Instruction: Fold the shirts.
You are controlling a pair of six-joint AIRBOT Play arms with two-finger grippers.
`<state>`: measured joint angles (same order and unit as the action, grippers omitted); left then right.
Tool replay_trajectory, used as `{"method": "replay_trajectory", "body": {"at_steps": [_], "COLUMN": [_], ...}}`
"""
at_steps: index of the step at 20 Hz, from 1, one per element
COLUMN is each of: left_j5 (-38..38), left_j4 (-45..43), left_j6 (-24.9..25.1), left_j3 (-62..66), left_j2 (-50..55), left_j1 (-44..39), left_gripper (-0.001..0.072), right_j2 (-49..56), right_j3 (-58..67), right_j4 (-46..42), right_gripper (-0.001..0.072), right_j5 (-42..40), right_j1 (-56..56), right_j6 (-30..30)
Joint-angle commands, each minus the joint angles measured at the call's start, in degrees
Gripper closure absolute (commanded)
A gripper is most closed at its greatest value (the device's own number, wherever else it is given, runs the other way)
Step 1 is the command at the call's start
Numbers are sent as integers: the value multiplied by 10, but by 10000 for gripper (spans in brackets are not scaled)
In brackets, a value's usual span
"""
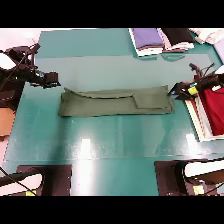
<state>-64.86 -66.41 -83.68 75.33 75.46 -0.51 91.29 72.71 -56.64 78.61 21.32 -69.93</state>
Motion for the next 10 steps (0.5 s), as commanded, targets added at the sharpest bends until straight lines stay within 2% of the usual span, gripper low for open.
{"method": "replay_trajectory", "body": {"at_steps": [1, 3, 4, 6, 8, 9, 10], "left_j5": [2, 12, 19, 33, 65, 89, 110], "left_j4": [12, 12, 13, 13, 12, 12, 12], "left_j6": [0, -4, -5, -29, -35, -35, -36], "left_j3": [1, 1, 1, 1, 1, 1, 1], "left_j2": [-1, 1, 1, 1, 1, 2, 4], "left_j1": [-25, -50, -64, -89, -118, -136, -153], "left_gripper": [685, 685, 685, 685, 686, 686, 687], "right_j2": [35, 59, 66, 65, 65, 65, 64], "right_j3": [-47, -48, -44, -33, -5, 17, 42], "right_j4": [70, 75, 75, 75, 74, 77, 76], "right_gripper": [16, 19, 51, 308, 645, 690, 690], "right_j5": [-15, -31, -37, -52, -48, -30, -8], "right_j1": [-3, -21, -31, -49, -60, -62, -68], "right_j6": [31, 32, 33, 54, 58, 57, 57]}}
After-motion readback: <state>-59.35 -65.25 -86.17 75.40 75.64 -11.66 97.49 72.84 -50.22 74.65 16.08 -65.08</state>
